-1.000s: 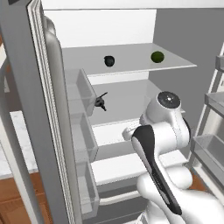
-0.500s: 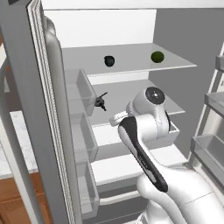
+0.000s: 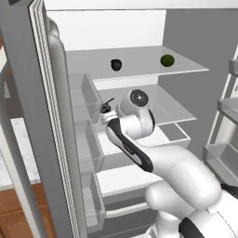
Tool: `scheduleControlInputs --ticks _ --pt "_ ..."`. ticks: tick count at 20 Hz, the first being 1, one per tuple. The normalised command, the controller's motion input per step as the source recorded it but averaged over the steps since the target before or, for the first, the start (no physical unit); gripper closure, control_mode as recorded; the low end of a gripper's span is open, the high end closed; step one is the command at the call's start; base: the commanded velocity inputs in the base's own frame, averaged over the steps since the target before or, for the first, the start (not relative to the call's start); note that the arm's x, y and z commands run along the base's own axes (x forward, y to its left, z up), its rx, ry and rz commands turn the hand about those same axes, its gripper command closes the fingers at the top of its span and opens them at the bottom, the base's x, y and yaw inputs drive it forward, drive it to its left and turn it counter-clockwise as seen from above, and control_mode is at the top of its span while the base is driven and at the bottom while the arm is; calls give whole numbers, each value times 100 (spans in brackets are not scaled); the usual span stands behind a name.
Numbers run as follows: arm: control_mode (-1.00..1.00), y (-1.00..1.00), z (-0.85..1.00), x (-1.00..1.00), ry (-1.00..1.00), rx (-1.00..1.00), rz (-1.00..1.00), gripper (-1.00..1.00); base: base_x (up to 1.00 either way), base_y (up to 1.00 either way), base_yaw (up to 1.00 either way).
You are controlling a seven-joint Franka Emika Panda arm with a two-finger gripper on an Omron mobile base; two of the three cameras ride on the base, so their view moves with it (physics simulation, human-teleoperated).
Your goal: Gather the lime and eggplant from the fridge and place them on a tray on the dining counter. Then gather the steak and fish from the fridge and place them on the other tray.
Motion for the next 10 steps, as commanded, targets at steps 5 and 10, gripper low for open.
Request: scheduleControlInputs --ticks 5,10 --pt "-100 5 1 61 6 0 0 -100 0 0 0" --pt "-100 -4 -8 29 12 -3 0 -100 0 0 0"
